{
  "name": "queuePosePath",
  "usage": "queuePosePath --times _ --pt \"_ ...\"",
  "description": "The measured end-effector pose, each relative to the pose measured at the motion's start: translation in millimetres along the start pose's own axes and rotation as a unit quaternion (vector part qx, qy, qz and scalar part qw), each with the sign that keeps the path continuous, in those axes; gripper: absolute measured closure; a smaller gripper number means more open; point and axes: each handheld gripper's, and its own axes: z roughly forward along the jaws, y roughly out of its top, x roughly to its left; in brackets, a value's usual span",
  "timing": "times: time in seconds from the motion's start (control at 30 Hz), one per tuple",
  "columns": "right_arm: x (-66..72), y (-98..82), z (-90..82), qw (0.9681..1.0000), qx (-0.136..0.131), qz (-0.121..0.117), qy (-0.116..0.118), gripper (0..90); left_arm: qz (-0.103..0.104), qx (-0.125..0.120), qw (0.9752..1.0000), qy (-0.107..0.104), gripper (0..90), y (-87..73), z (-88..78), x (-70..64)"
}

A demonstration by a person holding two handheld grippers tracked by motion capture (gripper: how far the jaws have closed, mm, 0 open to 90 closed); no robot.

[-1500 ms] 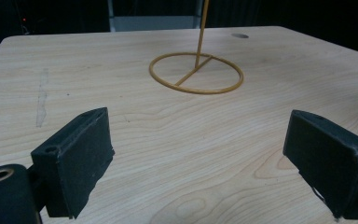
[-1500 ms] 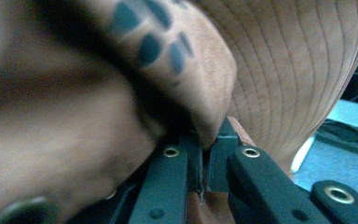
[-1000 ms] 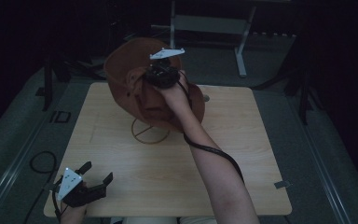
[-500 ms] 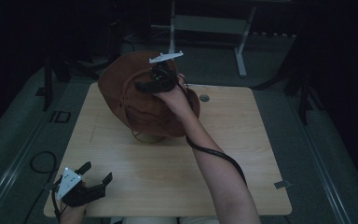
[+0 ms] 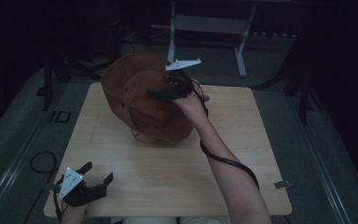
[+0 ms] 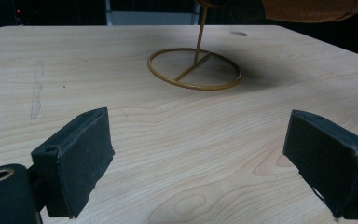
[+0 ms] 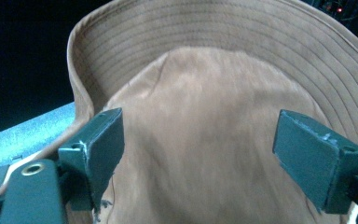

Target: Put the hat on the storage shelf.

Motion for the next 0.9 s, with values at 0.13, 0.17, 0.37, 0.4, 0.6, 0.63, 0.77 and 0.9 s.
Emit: queuePosePath --times 0.13,0.17,0.37,0.4,0.6,0.63,0.77,0.9 --pt "0.7 -14.0 -9.9 1.0000 -0.001 -0.001 0.006 16.3 -0.003 0.002 1.0000 0.000 8.4 -0.6 0.2 0.9" --pt "0.8 -17.7 -12.2 1.0000 0.000 -0.003 0.009 16.3 -0.003 0.002 1.0000 -0.001 8.4 -0.8 0.3 0.8" --pt "-3.4 -34.1 -29.7 0.9999 -0.009 0.000 0.004 16.5 -0.003 0.003 1.0000 0.001 8.4 -1.3 0.1 0.7" --pt "-4.2 -35.9 -32.8 0.9999 -0.012 0.000 0.003 16.5 -0.006 0.002 1.0000 -0.001 8.4 -1.4 -0.1 0.9" --pt "-8.9 -48.9 -48.9 0.9999 -0.012 -0.001 -0.004 16.5 -0.009 0.001 1.0000 -0.001 8.4 -1.7 -1.6 0.6" --pt "-9.3 -51.7 -51.1 0.9999 -0.012 0.000 -0.004 16.4 -0.007 0.003 1.0000 0.001 8.4 -1.8 -1.0 0.7" --pt "-10.3 -64.6 -57.5 0.9999 -0.009 -0.001 -0.006 16.5 -0.006 0.005 1.0000 0.000 8.4 -2.2 0.0 1.2" --pt "-12.1 -79.5 -61.7 1.0000 0.002 -0.003 -0.005 16.5 -0.002 0.009 1.0000 -0.001 8.4 -2.3 0.5 -0.1"
